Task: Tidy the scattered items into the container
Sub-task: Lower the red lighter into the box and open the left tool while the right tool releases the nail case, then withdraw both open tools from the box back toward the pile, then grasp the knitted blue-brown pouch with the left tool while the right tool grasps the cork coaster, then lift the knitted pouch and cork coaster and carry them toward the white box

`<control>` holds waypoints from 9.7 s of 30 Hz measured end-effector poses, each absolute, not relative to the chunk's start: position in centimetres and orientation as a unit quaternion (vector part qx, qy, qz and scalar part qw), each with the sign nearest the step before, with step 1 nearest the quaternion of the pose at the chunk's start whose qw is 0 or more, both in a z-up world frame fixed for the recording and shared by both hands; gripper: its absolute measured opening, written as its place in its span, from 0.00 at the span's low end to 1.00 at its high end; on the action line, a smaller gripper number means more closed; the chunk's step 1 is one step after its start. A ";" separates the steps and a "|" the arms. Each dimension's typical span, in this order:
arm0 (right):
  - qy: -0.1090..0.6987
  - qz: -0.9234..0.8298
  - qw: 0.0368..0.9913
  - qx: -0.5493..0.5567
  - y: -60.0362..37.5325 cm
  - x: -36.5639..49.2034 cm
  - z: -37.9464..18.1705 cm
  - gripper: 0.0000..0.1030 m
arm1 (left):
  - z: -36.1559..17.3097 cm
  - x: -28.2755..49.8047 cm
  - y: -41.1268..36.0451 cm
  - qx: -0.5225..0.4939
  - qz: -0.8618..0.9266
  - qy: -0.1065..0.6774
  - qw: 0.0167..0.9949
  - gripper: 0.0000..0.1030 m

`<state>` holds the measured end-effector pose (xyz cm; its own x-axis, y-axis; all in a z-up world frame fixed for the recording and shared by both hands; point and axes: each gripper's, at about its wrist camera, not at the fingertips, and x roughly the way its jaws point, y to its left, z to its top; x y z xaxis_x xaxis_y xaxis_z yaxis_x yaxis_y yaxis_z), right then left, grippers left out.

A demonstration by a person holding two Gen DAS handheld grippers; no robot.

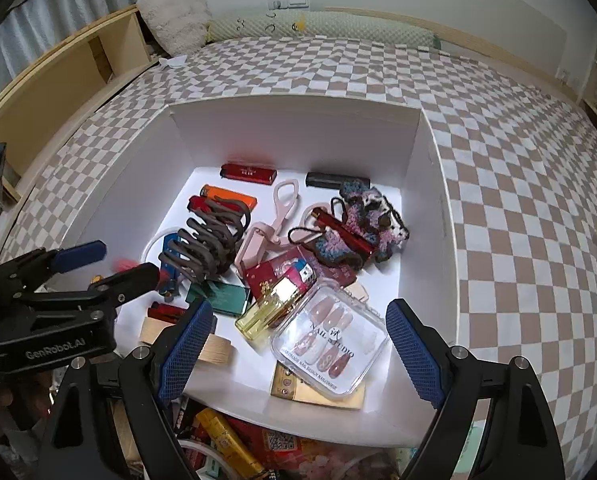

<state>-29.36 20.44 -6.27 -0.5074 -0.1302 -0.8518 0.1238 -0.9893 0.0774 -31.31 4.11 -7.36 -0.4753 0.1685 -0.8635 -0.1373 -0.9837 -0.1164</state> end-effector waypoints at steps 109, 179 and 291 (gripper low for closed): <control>-0.048 -0.945 -0.020 0.324 24.4 -5.0 -5.1 1.00 | -2.0 -9.0 -4.3 -0.342 0.938 -0.045 0.035 1.00; -0.071 -0.873 -0.004 0.483 27.9 -5.2 -14.8 0.97 | -12.4 -12.0 -16.0 -0.425 0.896 -0.004 -0.131 0.87; -0.058 -0.934 0.149 0.320 20.0 -4.7 6.5 0.97 | 10.6 -3.8 3.8 -0.293 0.951 -0.054 0.087 0.26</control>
